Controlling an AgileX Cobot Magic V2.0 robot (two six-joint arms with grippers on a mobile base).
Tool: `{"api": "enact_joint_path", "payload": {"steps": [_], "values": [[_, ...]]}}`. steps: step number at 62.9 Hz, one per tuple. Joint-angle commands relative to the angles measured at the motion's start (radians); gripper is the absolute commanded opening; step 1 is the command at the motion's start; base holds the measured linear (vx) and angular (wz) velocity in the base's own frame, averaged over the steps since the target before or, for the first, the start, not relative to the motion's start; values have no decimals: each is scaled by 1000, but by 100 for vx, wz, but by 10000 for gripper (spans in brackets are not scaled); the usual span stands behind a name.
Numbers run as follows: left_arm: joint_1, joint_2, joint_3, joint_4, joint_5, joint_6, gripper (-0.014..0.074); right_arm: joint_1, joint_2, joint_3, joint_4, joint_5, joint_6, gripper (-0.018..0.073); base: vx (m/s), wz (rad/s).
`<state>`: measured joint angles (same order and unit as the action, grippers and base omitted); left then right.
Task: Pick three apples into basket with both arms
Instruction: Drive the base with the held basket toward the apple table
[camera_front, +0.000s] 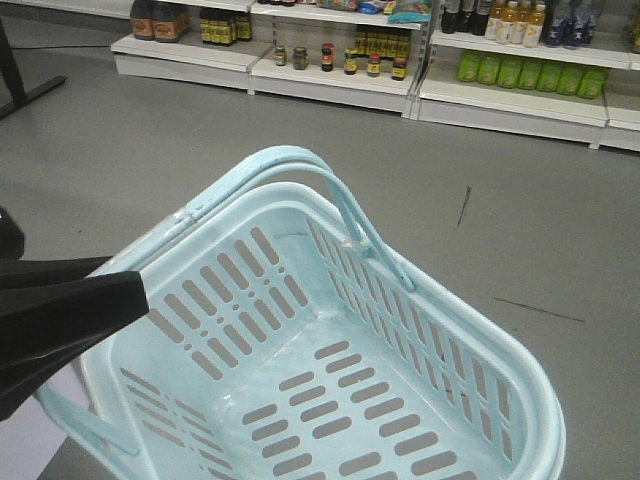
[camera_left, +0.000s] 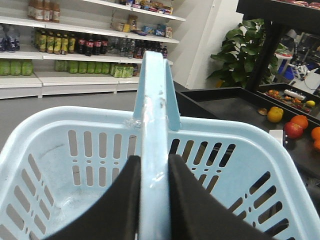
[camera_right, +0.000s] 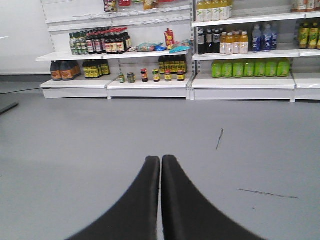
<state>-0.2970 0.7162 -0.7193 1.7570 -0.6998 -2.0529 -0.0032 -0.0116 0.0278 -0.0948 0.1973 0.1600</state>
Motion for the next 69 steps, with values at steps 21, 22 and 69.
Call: {"api": "enact_joint_path", "payload": {"steps": [21, 22, 69], "values": [[-4, -3, -30, 20, 36, -3, -6, 1, -12, 12, -9, -76, -6, -5, 22, -41], [-4, -3, -30, 20, 36, -3, -6, 1, -12, 12, -9, -76, -6, -5, 21, -42], [-4, -3, -30, 20, 36, -3, -6, 1, -12, 12, -9, -76, -6, -5, 19, -26]]}}
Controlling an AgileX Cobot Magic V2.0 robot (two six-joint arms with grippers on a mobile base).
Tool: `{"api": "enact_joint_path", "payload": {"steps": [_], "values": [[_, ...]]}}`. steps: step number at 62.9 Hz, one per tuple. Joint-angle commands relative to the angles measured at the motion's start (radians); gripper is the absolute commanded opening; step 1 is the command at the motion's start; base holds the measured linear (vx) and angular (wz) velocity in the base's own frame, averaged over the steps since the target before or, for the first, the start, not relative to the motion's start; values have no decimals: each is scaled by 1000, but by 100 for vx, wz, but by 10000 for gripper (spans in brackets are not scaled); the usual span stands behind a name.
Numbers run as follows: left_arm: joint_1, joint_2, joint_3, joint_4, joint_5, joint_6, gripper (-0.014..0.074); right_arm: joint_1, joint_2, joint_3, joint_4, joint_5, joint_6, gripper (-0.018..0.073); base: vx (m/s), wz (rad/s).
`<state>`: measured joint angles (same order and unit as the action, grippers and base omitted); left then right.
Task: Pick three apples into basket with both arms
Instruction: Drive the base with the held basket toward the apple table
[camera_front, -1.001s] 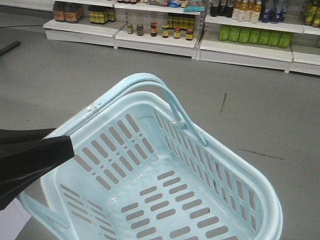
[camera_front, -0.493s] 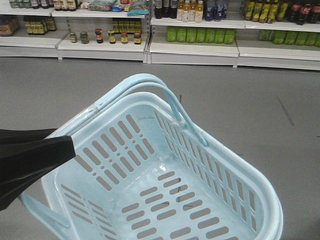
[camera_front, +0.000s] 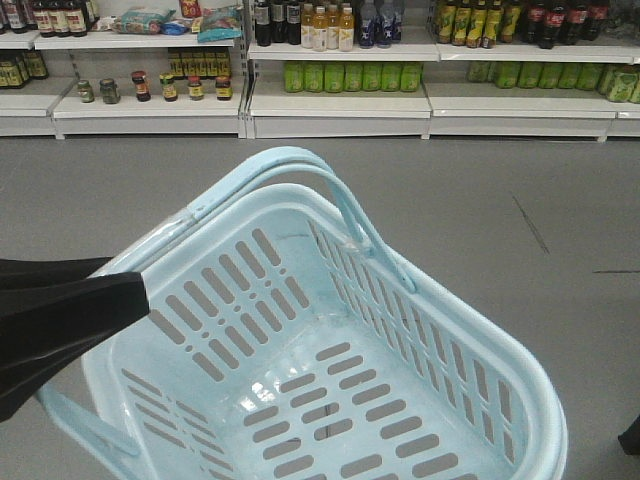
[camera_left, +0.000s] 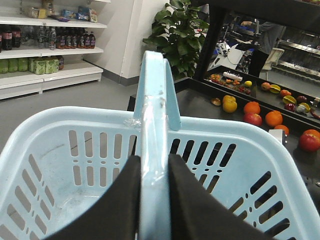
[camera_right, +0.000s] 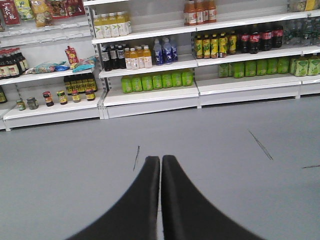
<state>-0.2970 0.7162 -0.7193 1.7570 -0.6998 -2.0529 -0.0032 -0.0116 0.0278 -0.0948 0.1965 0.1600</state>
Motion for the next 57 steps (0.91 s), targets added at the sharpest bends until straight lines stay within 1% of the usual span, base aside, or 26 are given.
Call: {"api": "enact_joint_path", "payload": {"steps": [1, 34, 57], "values": [[-4, -3, -30, 20, 36, -3, -6, 1, -12, 12, -9, -75, -6, -5, 19, -10], [-4, -3, -30, 20, 36, -3, -6, 1, -12, 12, -9, -75, -6, -5, 19, -11], [-4, -3, -30, 20, 36, -3, -6, 1, -12, 12, -9, -75, -6, -5, 13, -41]]}}
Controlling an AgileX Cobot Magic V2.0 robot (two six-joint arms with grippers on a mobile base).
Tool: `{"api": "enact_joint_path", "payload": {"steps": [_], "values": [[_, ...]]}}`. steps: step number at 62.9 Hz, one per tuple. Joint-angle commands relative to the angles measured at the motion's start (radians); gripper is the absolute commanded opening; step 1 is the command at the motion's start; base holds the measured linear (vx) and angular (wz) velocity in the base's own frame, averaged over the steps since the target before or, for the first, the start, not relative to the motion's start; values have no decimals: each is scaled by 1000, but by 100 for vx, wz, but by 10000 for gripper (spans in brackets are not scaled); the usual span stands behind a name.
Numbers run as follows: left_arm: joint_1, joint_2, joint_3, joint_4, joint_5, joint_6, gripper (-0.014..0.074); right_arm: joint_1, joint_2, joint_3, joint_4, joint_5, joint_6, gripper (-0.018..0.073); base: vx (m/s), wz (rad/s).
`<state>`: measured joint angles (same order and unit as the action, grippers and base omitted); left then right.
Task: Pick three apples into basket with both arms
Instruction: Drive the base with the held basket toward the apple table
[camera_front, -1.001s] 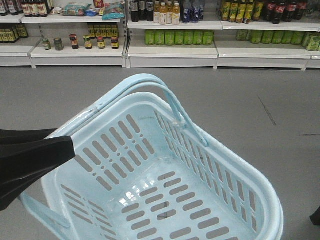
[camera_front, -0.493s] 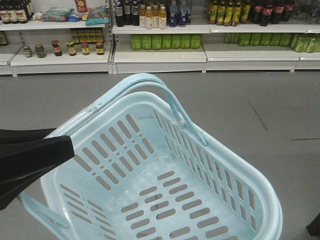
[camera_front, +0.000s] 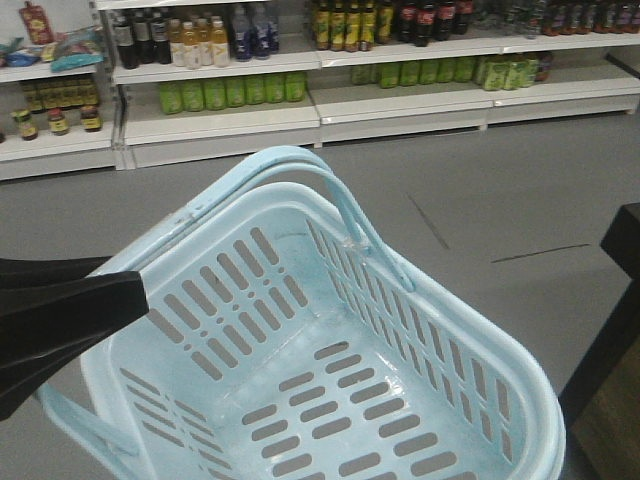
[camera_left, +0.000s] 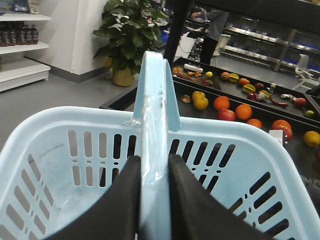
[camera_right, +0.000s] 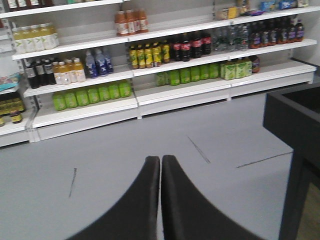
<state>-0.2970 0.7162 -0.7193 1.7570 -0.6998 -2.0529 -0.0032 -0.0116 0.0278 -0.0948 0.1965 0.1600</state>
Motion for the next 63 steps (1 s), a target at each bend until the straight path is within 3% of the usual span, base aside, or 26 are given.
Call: {"api": "enact_joint_path", "payload": {"steps": [1, 63], "values": [[-4, -3, -30, 20, 36, -3, -6, 1, -12, 12, -9, -75, -6, -5, 12, -54], [-4, -3, -30, 20, 36, -3, -6, 1, -12, 12, -9, -75, -6, -5, 13, -61]]}}
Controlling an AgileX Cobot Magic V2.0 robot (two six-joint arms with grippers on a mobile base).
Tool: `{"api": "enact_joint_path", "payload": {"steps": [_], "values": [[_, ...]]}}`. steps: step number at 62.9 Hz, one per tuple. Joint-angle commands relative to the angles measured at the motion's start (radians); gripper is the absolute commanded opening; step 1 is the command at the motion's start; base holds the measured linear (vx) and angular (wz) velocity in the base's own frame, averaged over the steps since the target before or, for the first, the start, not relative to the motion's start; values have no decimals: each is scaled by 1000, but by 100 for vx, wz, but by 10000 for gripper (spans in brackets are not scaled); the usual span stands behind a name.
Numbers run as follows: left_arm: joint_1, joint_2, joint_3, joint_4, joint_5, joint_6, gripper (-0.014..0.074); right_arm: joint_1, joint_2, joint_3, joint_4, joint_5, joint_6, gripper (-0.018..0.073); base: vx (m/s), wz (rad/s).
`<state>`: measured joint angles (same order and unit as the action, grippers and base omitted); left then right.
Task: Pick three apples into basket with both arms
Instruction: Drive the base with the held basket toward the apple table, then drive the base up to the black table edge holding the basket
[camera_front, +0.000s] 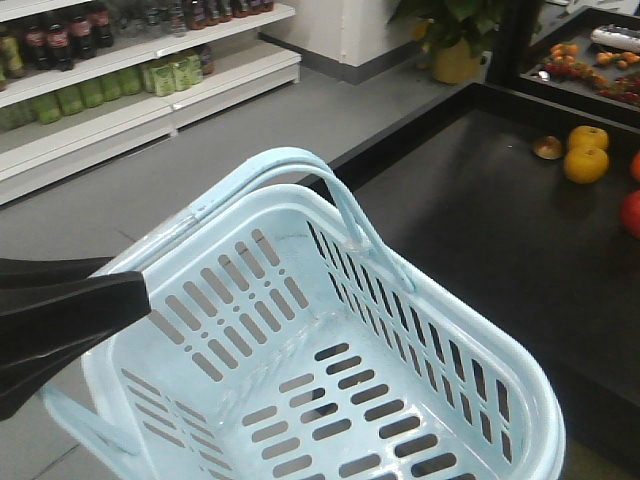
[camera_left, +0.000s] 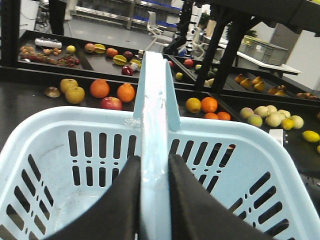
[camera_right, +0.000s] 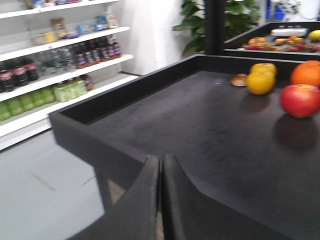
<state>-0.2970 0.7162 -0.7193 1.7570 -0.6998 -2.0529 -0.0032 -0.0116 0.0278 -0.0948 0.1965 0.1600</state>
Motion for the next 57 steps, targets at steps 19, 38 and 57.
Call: {"api": "enact_joint_path", "payload": {"steps": [19, 38, 57], "values": [[-4, -3, -30, 20, 36, -3, -6, 1, -12, 12, -9, -75, -6, -5, 11, -55], [-4, -3, -30, 20, 36, -3, -6, 1, -12, 12, -9, -76, -6, -5, 10, -49], [-4, -3, -30, 20, 36, -3, -6, 1, -12, 12, -9, -76, -6, -5, 8, -36]]}}
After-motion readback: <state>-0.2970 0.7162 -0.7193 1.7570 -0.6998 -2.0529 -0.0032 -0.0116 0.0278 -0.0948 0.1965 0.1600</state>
